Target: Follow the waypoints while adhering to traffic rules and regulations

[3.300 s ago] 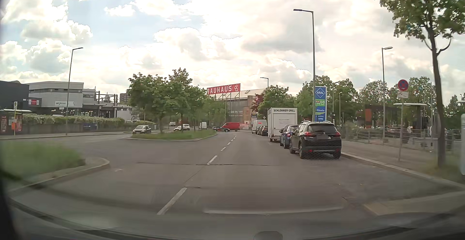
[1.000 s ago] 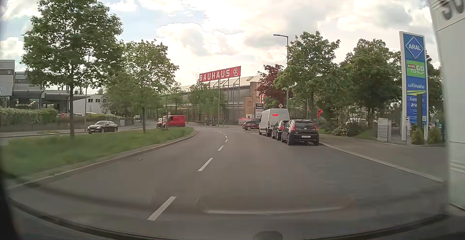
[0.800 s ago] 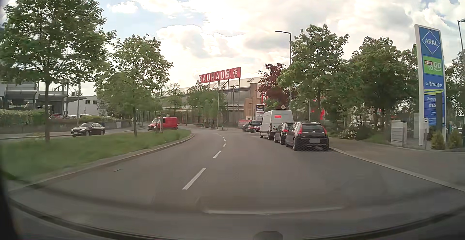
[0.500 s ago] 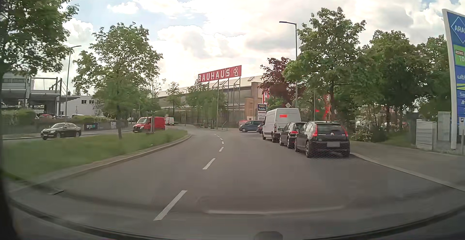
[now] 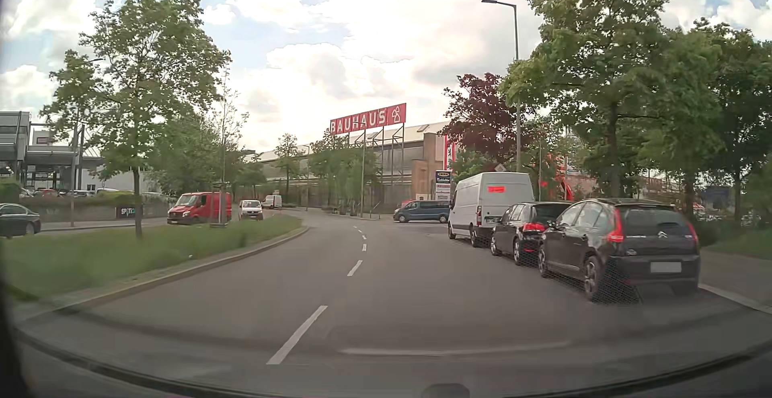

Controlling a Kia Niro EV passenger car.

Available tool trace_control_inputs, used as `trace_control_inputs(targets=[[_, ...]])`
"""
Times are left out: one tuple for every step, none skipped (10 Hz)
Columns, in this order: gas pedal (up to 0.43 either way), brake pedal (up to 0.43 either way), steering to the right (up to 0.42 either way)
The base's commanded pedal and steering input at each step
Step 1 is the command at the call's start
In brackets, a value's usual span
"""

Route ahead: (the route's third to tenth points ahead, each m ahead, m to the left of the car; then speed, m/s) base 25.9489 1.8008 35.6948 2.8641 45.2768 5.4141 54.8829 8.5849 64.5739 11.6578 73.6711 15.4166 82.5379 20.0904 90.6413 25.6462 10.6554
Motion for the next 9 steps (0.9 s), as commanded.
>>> trace_control_inputs(targets=[[0.150,0.018,-0.006],[0.197,0.018,-0.007],[0.197,0.018,-0.007],[0.197,0.018,-0.007],[0.197,0.018,-0.006],[0.197,0.018,-0.006],[0.197,0.018,-0.006],[0.197,0.018,-0.007],[0.197,0.018,-0.007]])
